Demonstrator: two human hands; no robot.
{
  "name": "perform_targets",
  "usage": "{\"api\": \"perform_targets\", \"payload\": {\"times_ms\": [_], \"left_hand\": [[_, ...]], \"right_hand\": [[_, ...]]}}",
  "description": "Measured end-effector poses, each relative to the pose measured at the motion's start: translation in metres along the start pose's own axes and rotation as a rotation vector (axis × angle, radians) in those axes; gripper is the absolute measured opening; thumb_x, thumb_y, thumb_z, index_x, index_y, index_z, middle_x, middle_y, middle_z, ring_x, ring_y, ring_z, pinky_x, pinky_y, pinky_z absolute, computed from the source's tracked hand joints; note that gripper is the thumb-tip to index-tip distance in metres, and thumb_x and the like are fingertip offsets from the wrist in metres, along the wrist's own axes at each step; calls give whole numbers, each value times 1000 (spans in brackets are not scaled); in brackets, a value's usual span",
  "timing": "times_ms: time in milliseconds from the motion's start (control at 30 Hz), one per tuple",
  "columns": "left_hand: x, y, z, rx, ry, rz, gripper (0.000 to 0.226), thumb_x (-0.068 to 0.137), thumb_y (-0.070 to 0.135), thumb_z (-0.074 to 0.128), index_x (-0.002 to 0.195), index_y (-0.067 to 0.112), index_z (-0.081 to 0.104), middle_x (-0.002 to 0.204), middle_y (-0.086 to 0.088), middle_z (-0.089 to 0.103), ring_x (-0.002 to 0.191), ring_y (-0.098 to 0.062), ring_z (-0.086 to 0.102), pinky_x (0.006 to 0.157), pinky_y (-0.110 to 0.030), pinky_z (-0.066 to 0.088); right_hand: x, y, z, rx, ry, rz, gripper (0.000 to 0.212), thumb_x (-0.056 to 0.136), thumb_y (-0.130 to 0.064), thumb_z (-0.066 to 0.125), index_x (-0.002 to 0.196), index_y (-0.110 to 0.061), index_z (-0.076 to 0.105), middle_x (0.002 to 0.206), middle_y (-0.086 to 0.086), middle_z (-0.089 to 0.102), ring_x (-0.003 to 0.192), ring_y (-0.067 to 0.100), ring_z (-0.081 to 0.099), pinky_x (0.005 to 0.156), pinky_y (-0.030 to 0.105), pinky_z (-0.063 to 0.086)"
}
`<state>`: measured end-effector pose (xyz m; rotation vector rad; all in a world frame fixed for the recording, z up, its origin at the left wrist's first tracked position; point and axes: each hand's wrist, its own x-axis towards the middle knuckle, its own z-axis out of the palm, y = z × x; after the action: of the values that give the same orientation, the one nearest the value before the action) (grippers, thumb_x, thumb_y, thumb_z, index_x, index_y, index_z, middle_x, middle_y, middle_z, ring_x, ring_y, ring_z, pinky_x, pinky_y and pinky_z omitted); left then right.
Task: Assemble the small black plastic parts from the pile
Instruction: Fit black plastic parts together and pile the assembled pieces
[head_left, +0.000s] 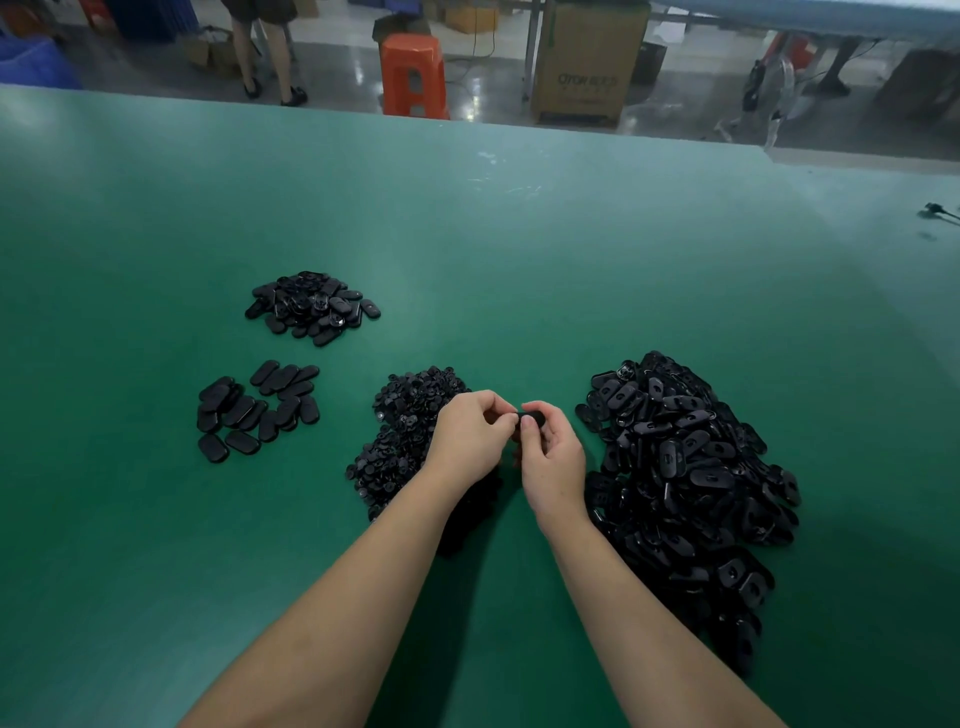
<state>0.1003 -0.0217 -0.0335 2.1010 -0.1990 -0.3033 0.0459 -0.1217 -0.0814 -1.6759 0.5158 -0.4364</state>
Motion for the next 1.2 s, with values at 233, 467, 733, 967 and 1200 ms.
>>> {"api": "perform_targets", "payload": {"times_ms": [233, 467, 733, 967, 1200], "left_hand": [[0, -1, -3, 29, -12, 8, 6, 89, 23, 70, 84, 20, 72, 79, 4, 71, 59, -13, 61, 66, -32, 57], [2, 9, -2, 216, -42, 97, 7, 87, 29, 70, 86, 23, 74, 80, 7, 71, 79, -15, 65, 77, -32, 55], [9, -6, -43, 287, 335, 37, 17, 93, 38, 66, 94, 24, 75, 78, 11, 68, 73, -14, 64, 66, -27, 51], [6, -81, -125, 240, 675, -194, 20, 98, 26, 60, 108, 13, 73, 89, 1, 71, 71, -14, 59, 61, -25, 40], [-6, -110, -145, 245, 783, -300, 33, 96, 26, 63, 126, 13, 64, 119, -11, 64, 89, -28, 57, 74, -35, 43]], "right_hand": [[-1, 0, 0, -52, 2, -36, 15, 101, -13, 55, 102, -24, 65, 95, -9, 71, 90, 8, 66, 82, 29, 53], [-2, -2, 3, 61, 32, 63, 25, 102, -22, 43, 98, -29, 67, 91, -5, 72, 80, 14, 61, 74, 38, 51], [-6, -8, 3, 73, 20, 41, 16, 105, -22, 47, 104, -26, 62, 72, -3, 65, 60, 8, 57, 56, 28, 50], [-7, -9, 1, -9, -20, 32, 13, 104, -26, 50, 101, -24, 63, 77, -3, 67, 61, 4, 58, 60, 29, 52], [-8, -9, 2, -27, -26, 33, 13, 103, -26, 51, 98, -24, 63, 74, -4, 66, 61, 5, 58, 61, 30, 53]]}}
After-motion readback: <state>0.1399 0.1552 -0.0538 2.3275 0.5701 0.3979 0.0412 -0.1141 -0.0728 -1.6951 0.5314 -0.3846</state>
